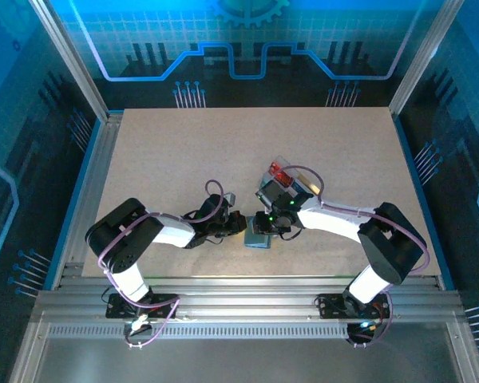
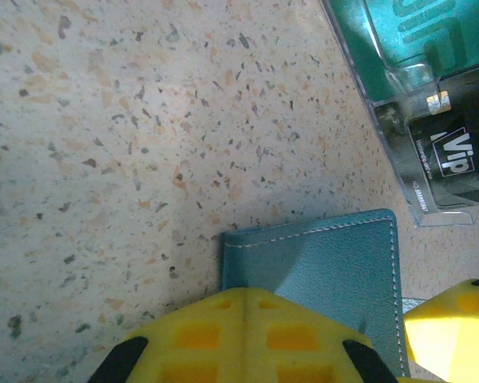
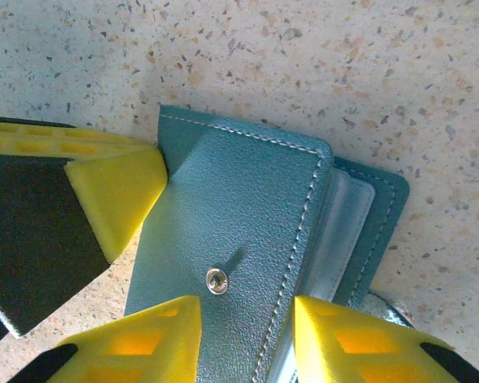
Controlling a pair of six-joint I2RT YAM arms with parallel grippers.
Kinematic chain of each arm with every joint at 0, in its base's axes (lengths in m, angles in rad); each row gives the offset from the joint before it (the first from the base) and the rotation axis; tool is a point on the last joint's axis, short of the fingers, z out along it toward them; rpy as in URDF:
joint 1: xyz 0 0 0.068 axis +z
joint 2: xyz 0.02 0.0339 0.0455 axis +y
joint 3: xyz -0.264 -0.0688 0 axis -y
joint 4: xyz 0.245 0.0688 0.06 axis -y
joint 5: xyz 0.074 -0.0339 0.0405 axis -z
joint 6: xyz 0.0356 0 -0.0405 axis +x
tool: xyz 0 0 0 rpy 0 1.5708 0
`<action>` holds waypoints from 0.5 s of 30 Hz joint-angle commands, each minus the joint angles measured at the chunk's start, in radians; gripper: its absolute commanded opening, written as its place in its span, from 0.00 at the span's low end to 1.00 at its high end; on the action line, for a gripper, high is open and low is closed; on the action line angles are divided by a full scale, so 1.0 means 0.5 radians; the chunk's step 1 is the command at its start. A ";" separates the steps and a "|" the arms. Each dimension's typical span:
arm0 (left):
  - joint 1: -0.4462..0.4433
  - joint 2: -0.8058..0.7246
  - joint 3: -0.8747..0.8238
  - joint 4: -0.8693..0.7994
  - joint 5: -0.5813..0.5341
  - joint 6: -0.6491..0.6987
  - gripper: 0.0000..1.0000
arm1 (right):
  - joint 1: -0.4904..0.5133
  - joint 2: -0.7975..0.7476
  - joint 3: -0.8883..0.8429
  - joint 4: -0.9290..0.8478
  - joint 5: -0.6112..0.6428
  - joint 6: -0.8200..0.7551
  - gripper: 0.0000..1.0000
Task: Put the credit cards into the card holder
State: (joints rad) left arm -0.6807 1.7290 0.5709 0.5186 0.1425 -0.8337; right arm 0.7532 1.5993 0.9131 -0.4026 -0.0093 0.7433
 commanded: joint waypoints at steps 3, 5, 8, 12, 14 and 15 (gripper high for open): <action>-0.047 0.196 -0.120 -0.433 -0.067 -0.009 0.00 | 0.002 -0.007 0.046 0.030 -0.054 -0.030 0.33; -0.048 0.202 -0.120 -0.427 -0.064 -0.011 0.00 | 0.003 -0.016 0.054 0.017 -0.042 -0.035 0.30; -0.052 0.197 -0.119 -0.418 -0.053 -0.017 0.00 | 0.019 -0.026 0.070 -0.001 -0.030 -0.055 0.27; -0.053 0.151 -0.114 -0.418 -0.020 -0.030 0.00 | 0.031 -0.035 0.094 0.040 -0.106 -0.085 0.25; -0.055 0.118 -0.106 -0.427 -0.007 -0.035 0.00 | 0.032 -0.045 0.092 0.093 -0.176 -0.090 0.25; -0.054 0.103 -0.102 -0.435 -0.003 -0.035 0.00 | 0.031 -0.046 0.093 0.121 -0.205 -0.091 0.24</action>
State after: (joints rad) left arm -0.6811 1.7267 0.5667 0.5278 0.1429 -0.8406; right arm 0.7525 1.5963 0.9257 -0.4194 -0.0219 0.7200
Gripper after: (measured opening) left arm 0.053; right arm 0.244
